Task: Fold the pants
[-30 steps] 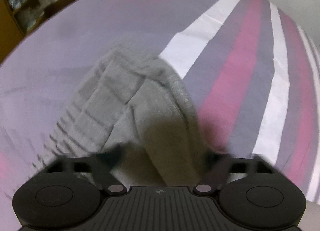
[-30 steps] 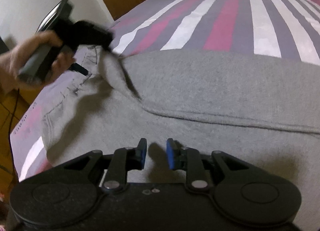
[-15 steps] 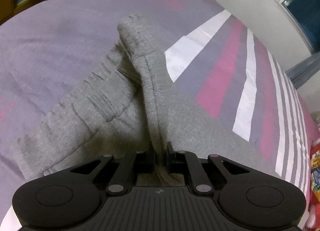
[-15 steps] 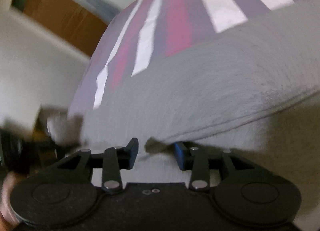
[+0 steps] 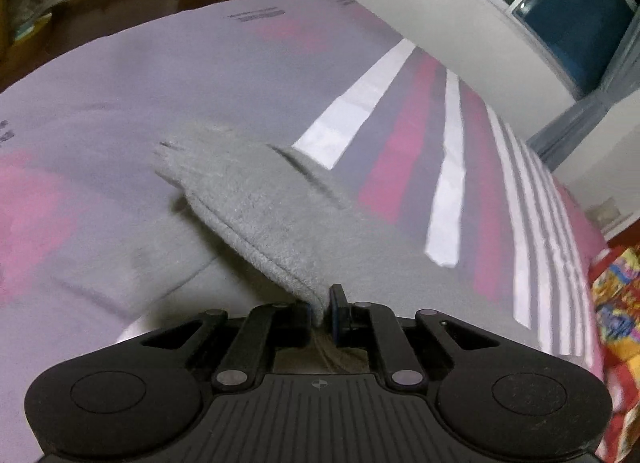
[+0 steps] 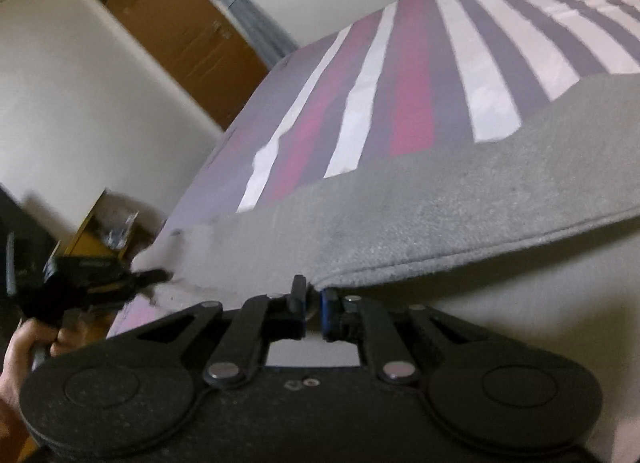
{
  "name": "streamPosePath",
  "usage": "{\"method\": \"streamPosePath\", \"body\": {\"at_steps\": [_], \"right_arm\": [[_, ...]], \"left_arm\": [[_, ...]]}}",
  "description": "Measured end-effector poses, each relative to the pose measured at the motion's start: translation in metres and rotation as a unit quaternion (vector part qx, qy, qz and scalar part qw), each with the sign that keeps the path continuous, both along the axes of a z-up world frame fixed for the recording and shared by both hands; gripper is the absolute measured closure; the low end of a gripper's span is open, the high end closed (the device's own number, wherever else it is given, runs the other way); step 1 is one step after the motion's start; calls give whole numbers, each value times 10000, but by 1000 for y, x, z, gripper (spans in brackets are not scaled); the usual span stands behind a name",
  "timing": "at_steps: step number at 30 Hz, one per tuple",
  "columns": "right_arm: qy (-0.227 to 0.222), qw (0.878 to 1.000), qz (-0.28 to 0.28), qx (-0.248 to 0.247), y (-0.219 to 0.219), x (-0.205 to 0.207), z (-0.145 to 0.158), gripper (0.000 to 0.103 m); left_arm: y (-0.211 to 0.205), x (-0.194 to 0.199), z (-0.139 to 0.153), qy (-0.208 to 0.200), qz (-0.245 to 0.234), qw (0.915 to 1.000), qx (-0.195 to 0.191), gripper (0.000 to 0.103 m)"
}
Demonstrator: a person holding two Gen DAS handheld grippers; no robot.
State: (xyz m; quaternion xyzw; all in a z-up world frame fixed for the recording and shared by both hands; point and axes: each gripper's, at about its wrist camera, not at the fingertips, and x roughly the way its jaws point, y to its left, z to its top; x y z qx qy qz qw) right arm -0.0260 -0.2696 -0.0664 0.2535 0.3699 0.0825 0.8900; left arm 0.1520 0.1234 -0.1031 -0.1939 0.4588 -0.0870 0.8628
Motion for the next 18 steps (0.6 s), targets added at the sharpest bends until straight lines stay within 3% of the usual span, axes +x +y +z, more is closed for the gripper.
{"method": "streamPosePath", "body": {"at_steps": [4, 7, 13, 18], "right_arm": [[440, 9986, 234, -198, 22, -11, -32, 96], [707, 9960, 303, -452, 27, -4, -51, 91], [673, 9974, 24, -248, 6, 3, -43, 75], [734, 9969, -114, -276, 11, -5, -48, 82]], "left_arm": [[21, -12, -36, 442, 182, 9989, 30, 94], [23, -17, -59, 522, 246, 9983, 58, 94], [28, -14, -52, 525, 456, 9972, -287, 93], [38, -17, -54, 581, 604, 9956, -419, 91]]}}
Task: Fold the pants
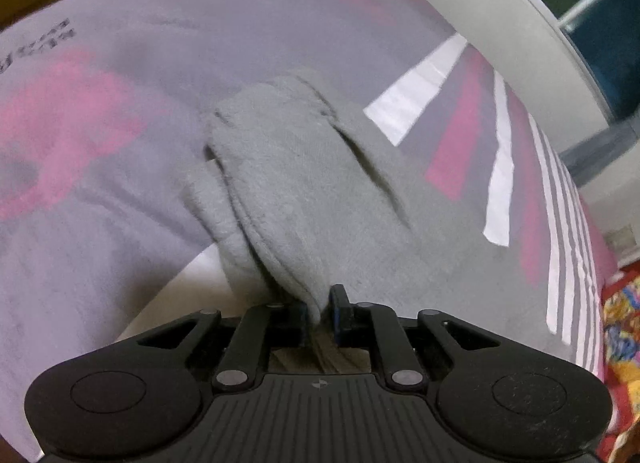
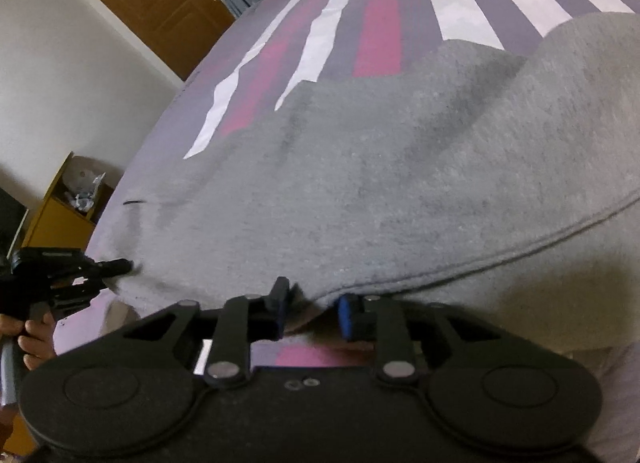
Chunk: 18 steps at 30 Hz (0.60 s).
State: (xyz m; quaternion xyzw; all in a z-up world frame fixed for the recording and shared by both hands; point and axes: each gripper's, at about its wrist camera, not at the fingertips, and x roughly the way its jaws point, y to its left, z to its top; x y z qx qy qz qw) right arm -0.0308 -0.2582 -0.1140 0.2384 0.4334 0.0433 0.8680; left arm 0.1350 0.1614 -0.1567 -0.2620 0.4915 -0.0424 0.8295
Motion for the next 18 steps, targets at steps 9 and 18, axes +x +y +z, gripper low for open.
{"method": "streamPosePath", "body": {"at_steps": [9, 18], "right_arm": [[85, 9974, 228, -675, 11, -6, -7, 94], [-46, 9974, 198, -694, 6, -14, 7, 69]], "left_arm": [[-4, -8, -11, 103, -91, 9997, 212, 90], [-42, -30, 32, -499, -348, 9856, 1575, 89]]}}
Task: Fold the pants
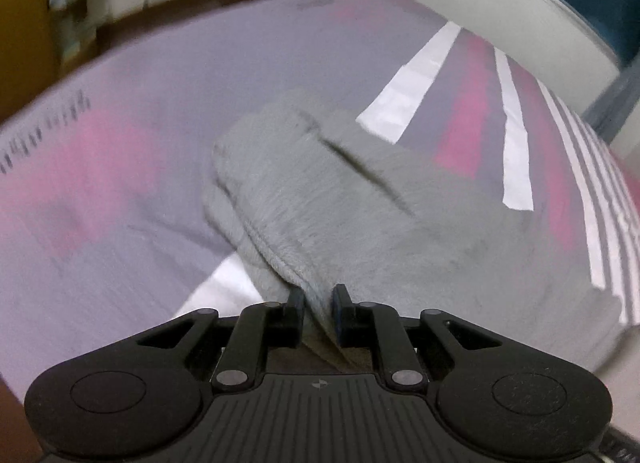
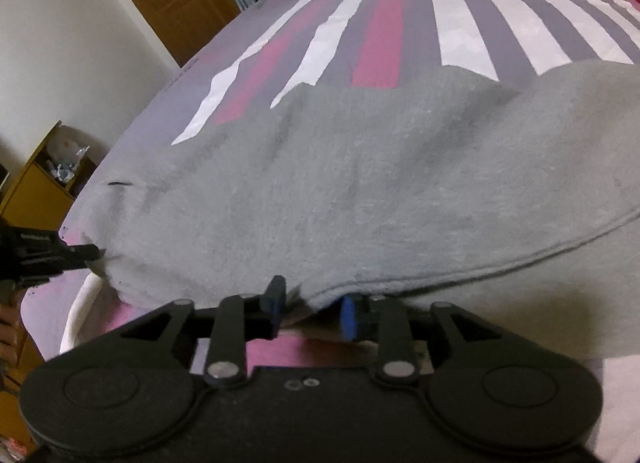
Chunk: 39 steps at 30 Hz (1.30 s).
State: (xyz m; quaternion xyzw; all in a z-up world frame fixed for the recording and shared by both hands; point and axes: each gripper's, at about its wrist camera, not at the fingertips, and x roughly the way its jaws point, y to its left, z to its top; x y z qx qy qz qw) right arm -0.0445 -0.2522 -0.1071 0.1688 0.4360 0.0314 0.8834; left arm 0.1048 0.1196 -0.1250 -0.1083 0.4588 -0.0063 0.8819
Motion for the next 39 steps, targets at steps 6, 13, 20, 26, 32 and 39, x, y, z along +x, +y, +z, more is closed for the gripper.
{"method": "streamPosePath", "body": {"at_steps": [6, 13, 20, 26, 32, 39], "right_arm": [[-88, 9998, -146, 69, -21, -13, 10, 52], [-175, 9982, -480, -305, -56, -33, 25, 52], [-115, 9914, -1019, -816, -100, -41, 29, 51], [-12, 9831, -1284, -1305, -115, -33, 17, 40], [217, 9820, -1124, -1503, -106, -28, -4, 14], [65, 9841, -1159, -1345, -101, -35, 12, 0]], "left_arm": [[-35, -16, 29, -425, -462, 9974, 365, 89], [-84, -16, 37, -485, -1007, 9926, 485, 89], [-141, -12, 9, -181, -1345, 9883, 691, 89], [-164, -14, -16, 57, -1417, 9854, 945, 88], [-164, -13, -19, 118, -1447, 9845, 984, 86], [-166, -11, -21, 101, -1460, 9838, 1039, 85]]}}
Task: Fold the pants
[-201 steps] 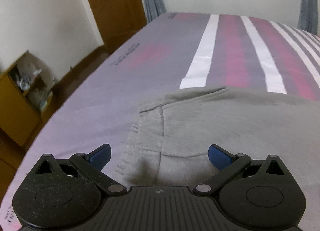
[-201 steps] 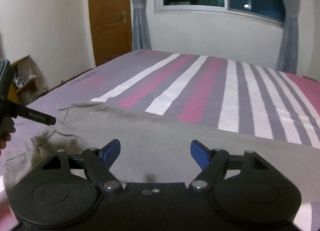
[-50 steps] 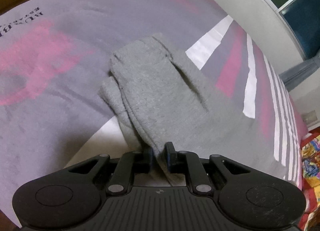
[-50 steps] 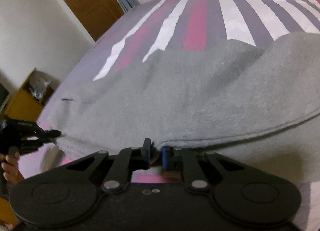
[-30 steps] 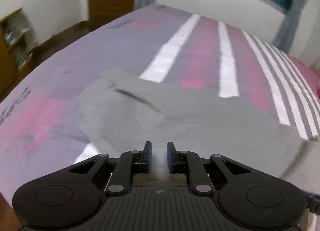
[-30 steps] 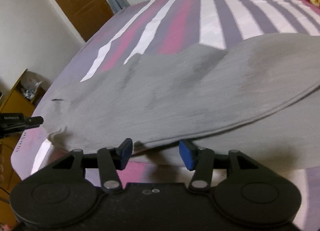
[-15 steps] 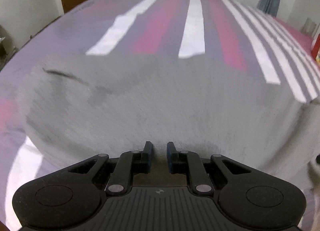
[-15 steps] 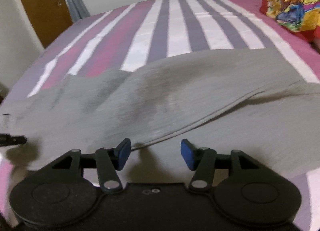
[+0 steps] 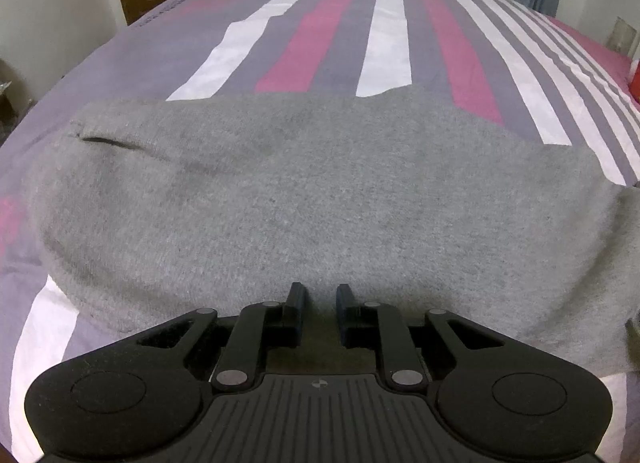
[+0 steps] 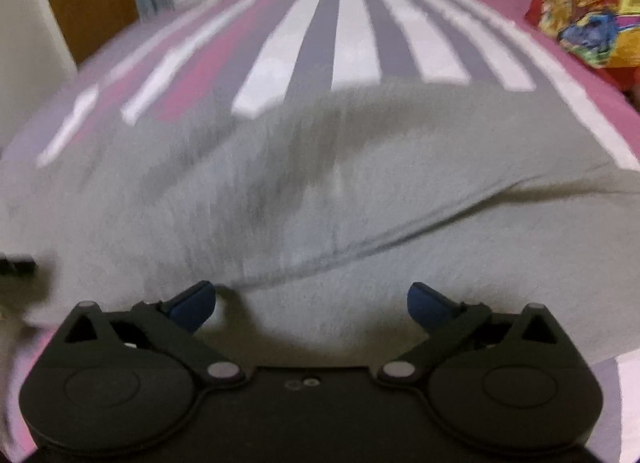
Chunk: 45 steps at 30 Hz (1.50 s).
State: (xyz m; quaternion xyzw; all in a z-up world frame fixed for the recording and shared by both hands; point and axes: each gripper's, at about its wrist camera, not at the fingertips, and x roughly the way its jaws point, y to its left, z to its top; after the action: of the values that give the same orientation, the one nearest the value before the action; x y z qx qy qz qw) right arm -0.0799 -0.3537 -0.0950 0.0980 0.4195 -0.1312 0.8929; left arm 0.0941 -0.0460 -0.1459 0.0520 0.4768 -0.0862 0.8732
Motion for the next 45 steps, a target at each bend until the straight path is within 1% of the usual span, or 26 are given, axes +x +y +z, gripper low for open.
{"method": "streamPosePath", "body": {"at_steps": [1, 3, 5, 7, 8, 9, 11, 15, 18, 21, 23, 24, 25, 27, 31, 33, 34, 36, 39, 41, 42, 43, 44, 45], "right_arm": [[-185, 9997, -70, 133, -4, -6, 7, 0], [-268, 9982, -156, 516, -16, -9, 11, 0], [-317, 9950, -218, 925, -31, -12, 11, 10], [-317, 9927, -376, 1105, -47, -14, 10, 44], [-329, 9911, -491, 1191, -54, -15, 9, 50], [-362, 9892, -605, 1289, -59, -18, 8, 54], [-422, 9849, -794, 1477, -69, -21, 6, 52], [-503, 9765, -959, 1863, -79, -21, -4, 61], [-769, 9617, -1142, 2368, -90, -20, -12, 61], [-1080, 9503, -1415, 2553, -102, -18, -18, 64], [-1190, 9461, -1490, 2618, -106, -15, -22, 75], [-1217, 9453, -1471, 2644, -107, -15, -22, 93], [-1341, 9437, -1417, 2670, -104, -18, -19, 98], [-1562, 9489, -1288, 2419, -98, -26, -4, 98], [-1986, 9621, -1005, 1577, -75, -50, 38, 98], [-2042, 9664, -860, 1300, -61, -64, 52, 98], [-2012, 9684, -822, 1224, -61, -66, 52, 98], [-1795, 9739, -776, 1154, -52, -80, 43, 98], [-1246, 9805, -897, 1223, -56, -82, 14, 98], [-791, 9861, -969, 1091, -60, -76, -8, 98], [-670, 9865, -945, 1160, -61, -74, -13, 97], [-624, 9861, -929, 1226, -62, -72, -14, 94], [-668, 9853, -912, 1279, -63, -72, -11, 91], [-732, 9840, -906, 1348, -65, -73, -7, 82]], "left_arm": [[0, 0, 0, -3, -4, 10000, -4, 85], [0, 1, -2, -10, -22, 10000, 6, 85], [0, 2, -2, -7, -13, 10000, -8, 84], [1, 1, -2, -11, -1, 10000, -42, 84], [2, 1, -2, -21, -4, 10000, -56, 84], [2, 0, -2, -32, -16, 10000, -57, 84], [2, 0, -3, -47, -42, 10000, -46, 84], [1, 1, -3, -29, -31, 10000, -45, 83], [1, 0, -3, -37, -43, 10000, -24, 83], [-1, 0, -3, -42, -49, 10000, 13, 83], [-1, 0, -3, -41, -51, 10000, 31, 83], [-2, 0, -3, -42, -50, 10000, 36, 83], [-2, 0, -3, -42, -55, 10000, 42, 83], [-2, 0, -4, -44, -71, 9999, 55, 83], [-2, 0, -3, -40, -94, 9999, 56, 83], [-1, 0, -2, -38, -103, 9999, 42, 83], [0, 0, -3, -39, -109, 9999, 37, 83], [1, 0, -3, -45, -131, 9999, 39, 83], [-1, -1, -3, -65, -140, 9999, 67, 83], [-2, -1, -3, -74, -128, 9998, 99, 83], [-3, -2, -2, -79, -114, 9998, 119, 83], [-5, -3, -1, -83, -108, 9998, 135, 82], [-6, -4, 1, -97, -112, 9998, 136, 82], [-8, -6, 4, -119, -133, 9998, 100, 82]]}}
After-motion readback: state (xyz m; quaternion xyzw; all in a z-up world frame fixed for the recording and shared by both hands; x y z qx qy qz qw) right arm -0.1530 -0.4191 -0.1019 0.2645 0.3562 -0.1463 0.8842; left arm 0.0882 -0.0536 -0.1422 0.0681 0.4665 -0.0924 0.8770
